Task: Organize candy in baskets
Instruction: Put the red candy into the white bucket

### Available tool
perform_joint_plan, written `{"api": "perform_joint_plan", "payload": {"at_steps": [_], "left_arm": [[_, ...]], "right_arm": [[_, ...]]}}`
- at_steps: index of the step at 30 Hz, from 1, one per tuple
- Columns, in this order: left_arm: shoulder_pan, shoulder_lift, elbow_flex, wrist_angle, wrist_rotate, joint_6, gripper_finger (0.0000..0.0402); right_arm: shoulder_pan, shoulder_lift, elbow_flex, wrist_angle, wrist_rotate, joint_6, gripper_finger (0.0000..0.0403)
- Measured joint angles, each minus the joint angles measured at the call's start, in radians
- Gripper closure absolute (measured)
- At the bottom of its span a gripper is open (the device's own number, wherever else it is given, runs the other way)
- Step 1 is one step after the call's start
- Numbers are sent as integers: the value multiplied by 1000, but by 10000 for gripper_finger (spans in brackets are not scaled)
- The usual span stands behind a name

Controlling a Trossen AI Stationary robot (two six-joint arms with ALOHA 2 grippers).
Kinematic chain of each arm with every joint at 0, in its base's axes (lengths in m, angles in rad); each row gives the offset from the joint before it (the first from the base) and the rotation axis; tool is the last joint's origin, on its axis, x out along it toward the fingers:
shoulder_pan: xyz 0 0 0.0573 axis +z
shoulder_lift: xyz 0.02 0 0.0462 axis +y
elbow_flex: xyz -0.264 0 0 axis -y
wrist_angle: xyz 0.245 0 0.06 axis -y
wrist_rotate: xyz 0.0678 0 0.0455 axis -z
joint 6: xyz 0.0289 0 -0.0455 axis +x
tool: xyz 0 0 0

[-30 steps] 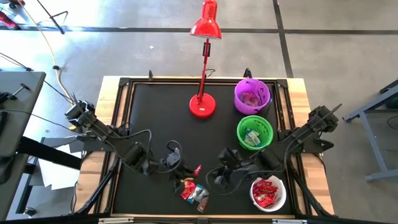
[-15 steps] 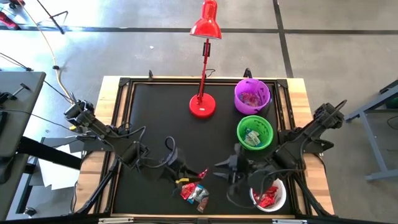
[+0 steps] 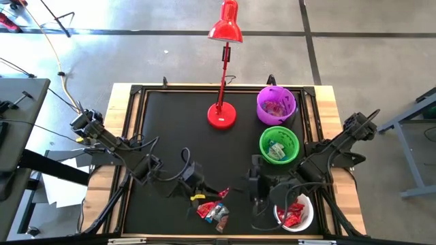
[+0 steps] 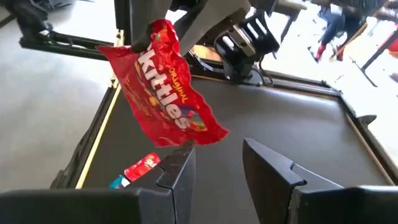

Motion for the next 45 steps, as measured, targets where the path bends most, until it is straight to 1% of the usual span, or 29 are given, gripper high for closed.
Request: {"api": "perform_joint_plan", "payload": {"at_steps": [6, 9, 15, 23, 29, 31, 33, 36, 42, 43, 45], "left_arm": [[0, 0, 0, 7, 24, -8, 351], [0, 0, 0, 7, 39, -16, 351], [0, 0, 0, 6, 47, -15, 351], [3, 0, 0, 5, 46, -7, 351], [3, 0, 0, 5, 46, 2, 351], [3, 0, 0, 5, 46, 3, 351], [3, 0, 0, 5, 41, 3, 351], [3, 0, 0, 5, 40, 12, 351], [3, 0, 0, 5, 36, 11, 351], [3, 0, 0, 5, 36, 11, 351], [3, 0, 0, 6, 35, 11, 351]], "right_arm": [[-8, 0, 0, 40, -38, -92, 274], [-16, 0, 0, 44, -73, -103, 274], [-42, 0, 0, 64, -177, -65, 274], [-81, 0, 0, 166, -302, -48, 274], [-101, 0, 0, 166, -426, 52, 274], [-103, 0, 0, 166, -445, 95, 276], [-103, 0, 0, 166, -454, 117, 284], [-103, 0, 0, 166, -464, 142, 309], [-103, 1, 0, 166, -467, 151, 390], [-103, 1, 0, 166, -467, 152, 396], [-103, 1, 0, 166, -468, 167, 395]]}}
